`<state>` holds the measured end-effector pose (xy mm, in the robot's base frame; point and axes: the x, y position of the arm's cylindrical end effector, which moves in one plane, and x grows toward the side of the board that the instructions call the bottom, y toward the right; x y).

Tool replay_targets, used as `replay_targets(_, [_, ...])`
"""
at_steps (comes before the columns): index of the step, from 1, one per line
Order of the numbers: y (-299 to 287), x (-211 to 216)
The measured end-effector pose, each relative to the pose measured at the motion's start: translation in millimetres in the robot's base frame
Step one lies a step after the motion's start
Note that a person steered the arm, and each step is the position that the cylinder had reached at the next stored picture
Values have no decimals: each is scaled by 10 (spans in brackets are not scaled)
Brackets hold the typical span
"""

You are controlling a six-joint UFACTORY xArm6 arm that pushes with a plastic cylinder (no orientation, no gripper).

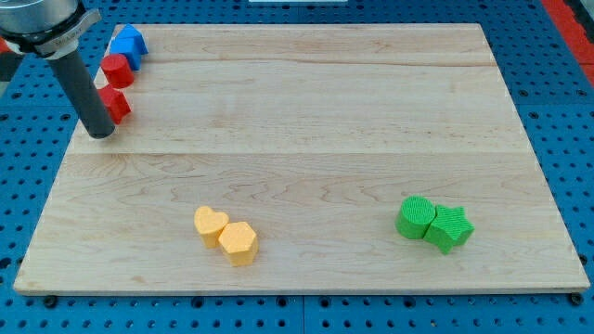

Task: Push the red star into the red circle

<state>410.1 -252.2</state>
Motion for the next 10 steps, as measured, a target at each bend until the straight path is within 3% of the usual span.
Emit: replay_targets(10, [-57, -498])
